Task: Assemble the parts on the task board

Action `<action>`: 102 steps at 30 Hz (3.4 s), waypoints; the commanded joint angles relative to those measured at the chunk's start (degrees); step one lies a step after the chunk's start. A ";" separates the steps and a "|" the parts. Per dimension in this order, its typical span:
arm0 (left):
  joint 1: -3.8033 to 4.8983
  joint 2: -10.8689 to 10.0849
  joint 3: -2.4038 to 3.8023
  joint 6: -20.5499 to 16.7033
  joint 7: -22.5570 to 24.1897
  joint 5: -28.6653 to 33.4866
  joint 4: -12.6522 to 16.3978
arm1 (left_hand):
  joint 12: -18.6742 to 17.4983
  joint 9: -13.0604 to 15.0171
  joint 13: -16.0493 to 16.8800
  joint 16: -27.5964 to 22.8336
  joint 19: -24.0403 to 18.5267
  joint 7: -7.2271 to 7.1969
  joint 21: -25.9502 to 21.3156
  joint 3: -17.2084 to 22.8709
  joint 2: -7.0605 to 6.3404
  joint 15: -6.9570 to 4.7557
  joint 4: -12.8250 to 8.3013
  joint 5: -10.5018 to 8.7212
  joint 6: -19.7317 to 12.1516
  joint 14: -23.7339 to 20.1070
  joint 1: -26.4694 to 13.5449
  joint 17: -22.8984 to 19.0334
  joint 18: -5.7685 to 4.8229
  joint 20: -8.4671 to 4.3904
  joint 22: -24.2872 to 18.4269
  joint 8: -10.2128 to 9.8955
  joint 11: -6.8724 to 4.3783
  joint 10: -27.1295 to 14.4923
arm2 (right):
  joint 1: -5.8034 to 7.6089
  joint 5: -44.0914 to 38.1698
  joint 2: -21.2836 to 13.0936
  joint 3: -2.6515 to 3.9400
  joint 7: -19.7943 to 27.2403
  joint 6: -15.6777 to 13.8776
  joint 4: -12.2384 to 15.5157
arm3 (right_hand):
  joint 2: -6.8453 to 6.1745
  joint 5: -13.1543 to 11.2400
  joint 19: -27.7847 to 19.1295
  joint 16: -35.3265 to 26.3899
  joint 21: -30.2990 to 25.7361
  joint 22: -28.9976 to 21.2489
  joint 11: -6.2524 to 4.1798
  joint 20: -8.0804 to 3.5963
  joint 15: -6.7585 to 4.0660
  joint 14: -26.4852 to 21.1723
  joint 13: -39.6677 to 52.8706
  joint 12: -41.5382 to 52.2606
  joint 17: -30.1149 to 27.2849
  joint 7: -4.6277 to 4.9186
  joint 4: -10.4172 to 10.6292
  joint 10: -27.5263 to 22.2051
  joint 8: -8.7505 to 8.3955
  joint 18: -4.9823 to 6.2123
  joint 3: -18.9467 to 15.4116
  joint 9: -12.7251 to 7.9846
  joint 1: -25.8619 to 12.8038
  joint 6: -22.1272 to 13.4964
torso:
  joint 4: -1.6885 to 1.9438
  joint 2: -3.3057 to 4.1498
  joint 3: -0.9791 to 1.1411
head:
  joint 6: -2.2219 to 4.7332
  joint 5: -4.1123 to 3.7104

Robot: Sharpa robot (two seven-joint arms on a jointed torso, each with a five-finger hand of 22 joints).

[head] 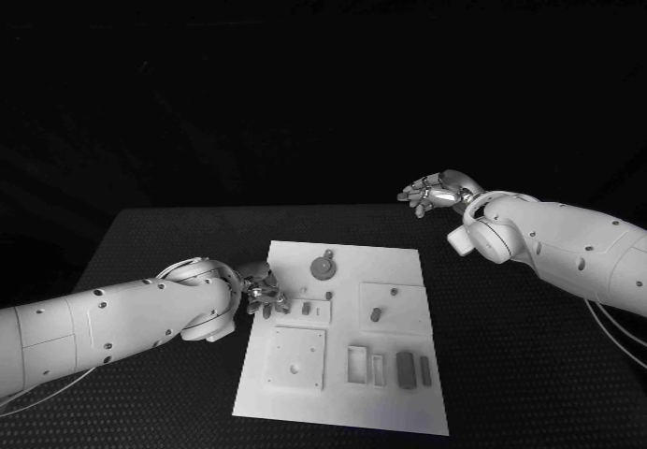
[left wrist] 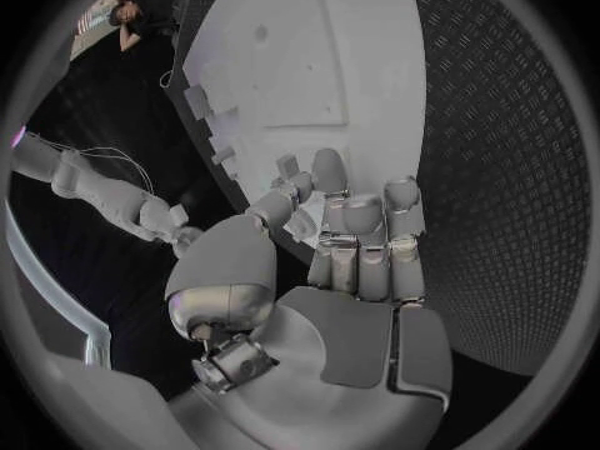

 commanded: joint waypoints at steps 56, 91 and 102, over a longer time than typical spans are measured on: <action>-1.14 0.67 -0.73 -0.89 0.33 -0.85 -0.57 | 0.05 0.17 0.20 0.14 0.53 -1.82 0.18 0.23 -0.06 -0.84 0.45 0.02 2.27 0.45 0.89 -0.22 -0.79 -5.49 0.23 -0.26 -0.22 -0.04 | -0.03 -0.08 0.08 0.01 0.41 0.71 -0.08 | 0.27 0.21 0.09 0.06 -0.52 0.32 -0.05 0.46 -0.11 -0.48 -0.40 0.42 -0.11 0.62 0.22 -0.59 0.35 0.42 -0.13 -0.13 -0.51 -0.30 | -0.11 0.00 0.02 | -0.69 0.31; -1.11 0.89 -0.70 -0.12 -1.39 -1.55 -0.74 | 0.93 0.54 0.98 1.25 1.10 -2.19 0.25 -0.15 -0.65 -1.16 0.12 3.04 3.26 0.97 0.63 -0.04 -0.84 -5.72 0.79 -0.15 -0.57 0.54 | -0.08 -0.07 0.19 0.01 0.39 0.73 -0.18 | 0.30 0.22 0.12 0.07 -0.68 0.47 -0.05 0.48 -0.11 -0.50 -0.59 0.55 -0.13 0.63 0.19 -0.63 0.37 0.44 -0.13 -0.18 -0.48 -0.33 | -0.15 0.02 0.07 | -0.94 0.47; -1.10 1.81 -0.70 1.31 -1.83 -2.42 -1.01 | 2.57 0.99 2.10 2.87 1.61 -2.65 0.39 -0.54 -1.25 -1.51 0.39 4.77 4.59 1.45 -0.27 0.33 -0.85 -5.94 1.34 0.22 -0.96 1.11 | -0.08 -0.07 0.23 0.01 0.38 0.71 -0.18 | 0.29 0.23 0.13 0.08 -0.72 0.51 -0.04 0.48 -0.11 -0.50 -0.64 0.58 -0.13 0.66 0.18 -0.64 0.37 0.44 -0.14 -0.20 -0.47 -0.34 | -0.10 -0.01 0.05 | -1.05 0.50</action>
